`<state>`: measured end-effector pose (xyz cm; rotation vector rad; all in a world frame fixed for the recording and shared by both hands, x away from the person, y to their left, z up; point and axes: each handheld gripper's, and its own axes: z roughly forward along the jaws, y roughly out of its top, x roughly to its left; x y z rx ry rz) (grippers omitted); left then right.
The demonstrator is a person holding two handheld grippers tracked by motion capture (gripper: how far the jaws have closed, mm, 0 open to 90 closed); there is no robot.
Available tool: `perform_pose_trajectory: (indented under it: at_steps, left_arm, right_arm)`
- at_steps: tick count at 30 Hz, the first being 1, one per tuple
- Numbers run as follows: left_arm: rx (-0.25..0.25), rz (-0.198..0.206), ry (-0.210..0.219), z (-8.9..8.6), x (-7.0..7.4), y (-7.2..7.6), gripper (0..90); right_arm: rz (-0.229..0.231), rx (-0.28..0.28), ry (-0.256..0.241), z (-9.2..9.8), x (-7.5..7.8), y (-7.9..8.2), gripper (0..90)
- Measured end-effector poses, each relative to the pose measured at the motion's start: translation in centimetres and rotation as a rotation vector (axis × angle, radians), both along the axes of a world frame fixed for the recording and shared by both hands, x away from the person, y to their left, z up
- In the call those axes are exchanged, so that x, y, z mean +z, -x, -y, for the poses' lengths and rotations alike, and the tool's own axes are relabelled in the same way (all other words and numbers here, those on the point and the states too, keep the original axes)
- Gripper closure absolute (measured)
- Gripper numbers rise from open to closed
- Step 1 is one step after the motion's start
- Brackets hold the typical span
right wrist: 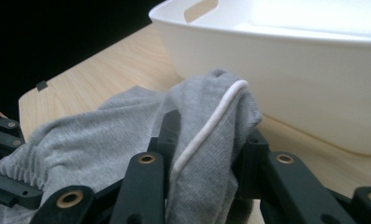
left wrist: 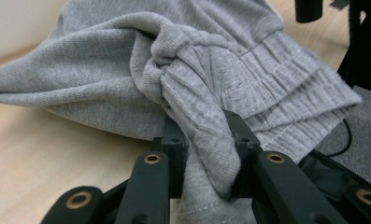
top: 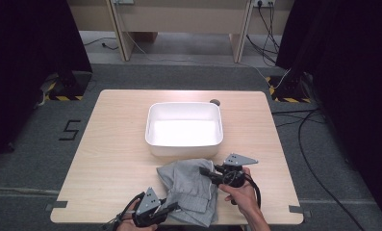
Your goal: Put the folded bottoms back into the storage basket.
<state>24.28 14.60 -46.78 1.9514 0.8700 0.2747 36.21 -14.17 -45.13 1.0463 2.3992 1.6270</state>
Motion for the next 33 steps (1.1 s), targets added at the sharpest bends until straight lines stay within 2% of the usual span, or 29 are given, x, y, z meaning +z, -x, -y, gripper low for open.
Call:
perform_pose_trajectory:
  at_steps: [4,10,12,17,18,19,22,32,33]
  left_arm:
    - [-0.006,0.0,0.026,-0.2,0.9,0.0,72.9]
    - [-0.022,0.049,0.062,-0.2,3.7,-0.1,72.8]
    - [-0.026,0.07,0.057,-0.3,4.6,-0.3,72.8]
    - [-0.031,0.1,0.052,-0.5,6.5,-0.9,72.8]
    - [-0.031,0.1,0.052,-0.5,6.5,-0.9,72.8]
    - [-0.042,0.099,0.053,-0.7,7.2,-1.1,72.7]
    - [-0.045,0.1,0.055,-1.0,8.2,-1.5,72.8]
    - [-0.032,0.124,0.065,-2.1,11.1,-3.1,72.7]
    - [-0.022,0.132,0.058,-2.4,11.6,-3.7,72.7]
  right_arm:
    - [0.016,0.01,-0.028,0.0,0.9,0.1,69.8]
    - [0.06,0.031,-0.081,0.0,3.7,0.0,70.1]
    - [0.064,0.029,-0.098,0.1,4.5,-0.3,70.1]
    - [0.092,0.036,-0.107,-0.1,6.6,-1.1,70.2]
    - [0.094,0.038,-0.104,-0.2,6.9,-1.2,70.2]
    - [0.098,0.042,-0.107,-0.4,7.2,-1.3,70.2]
    - [0.11,0.052,-0.104,-0.9,8.2,-1.6,70.2]
    - [0.136,0.074,-0.096,-2.5,11.5,-3.6,70.3]
    - [0.142,0.073,-0.096,-2.6,11.8,-3.9,70.3]
